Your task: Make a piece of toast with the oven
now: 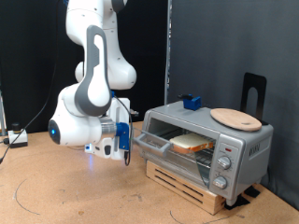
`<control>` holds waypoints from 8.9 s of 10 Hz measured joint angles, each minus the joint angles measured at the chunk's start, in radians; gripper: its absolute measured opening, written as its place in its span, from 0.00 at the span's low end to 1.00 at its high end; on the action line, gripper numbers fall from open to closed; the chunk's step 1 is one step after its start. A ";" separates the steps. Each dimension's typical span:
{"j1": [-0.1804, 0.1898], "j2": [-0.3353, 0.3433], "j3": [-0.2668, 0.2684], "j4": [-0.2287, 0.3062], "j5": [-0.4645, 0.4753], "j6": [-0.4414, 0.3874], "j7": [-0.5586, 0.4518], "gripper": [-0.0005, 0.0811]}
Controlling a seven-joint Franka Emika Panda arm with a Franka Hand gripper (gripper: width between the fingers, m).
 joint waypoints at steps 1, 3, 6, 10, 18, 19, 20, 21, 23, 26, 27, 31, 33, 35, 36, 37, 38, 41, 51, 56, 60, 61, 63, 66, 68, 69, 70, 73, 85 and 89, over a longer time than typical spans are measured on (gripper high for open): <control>0.008 -0.026 0.016 -0.020 0.017 -0.005 0.000 1.00; 0.026 -0.083 0.045 -0.059 0.059 -0.023 0.001 1.00; 0.038 -0.179 0.065 -0.108 0.098 -0.049 0.043 1.00; -0.023 -0.190 0.017 -0.102 0.051 0.079 0.117 1.00; -0.068 -0.085 -0.022 0.037 0.075 0.075 0.115 1.00; -0.065 -0.049 -0.011 0.080 0.078 0.058 0.119 1.00; -0.061 -0.015 0.001 0.121 0.078 0.056 0.127 1.00; -0.055 0.015 0.013 0.157 0.081 0.069 0.141 1.00; -0.040 0.038 0.032 0.182 0.140 0.174 0.144 1.00; -0.044 0.084 0.034 0.238 0.116 0.041 0.122 1.00; -0.041 0.125 0.041 0.281 0.122 0.036 0.125 1.00; -0.002 0.216 0.069 0.364 0.262 0.291 0.151 1.00; 0.020 0.213 0.069 0.359 0.284 0.350 0.151 1.00; 0.006 0.253 0.069 0.407 0.289 0.248 0.191 1.00; 0.009 0.293 0.075 0.451 0.290 0.227 0.203 1.00; 0.017 0.336 0.078 0.498 0.269 0.197 0.241 1.00; 0.031 0.379 0.080 0.551 0.226 0.168 0.296 1.00; 0.089 0.493 0.081 0.702 0.097 0.126 0.361 1.00; 0.158 0.715 0.119 0.922 0.118 0.106 0.495 1.00; 0.235 0.805 0.127 1.067 0.070 0.092 0.520 1.00; 0.237 0.825 0.138 1.069 0.078 0.068 0.534 1.00; 0.240 0.826 0.147 1.064 0.079 0.068 0.534 1.00; 0.249 0.826 0.165 1.046 0.079 0.068 0.534 1.00; 0.264 0.823 0.185 1.003 0.080 0.088 0.528 0.68; 0.268 0.819 0.196 0.977 0.082 0.117 0.520 0.51; 0.269 0.818 0.202 0.968 0.083 0.126 0.516 0.28; 0.269 0.816 0.204 0.964 0.086 0.133 0.514 0.12; 0.268 0.815 0.205 0.959 0.088 0.146 0.512 0.01; 0.265 0.814 0.207 0.951 0.105 0.148 0.512 0.91; 0.271 0.814 0.214 0.947 0.105 0.154 0.512 0.99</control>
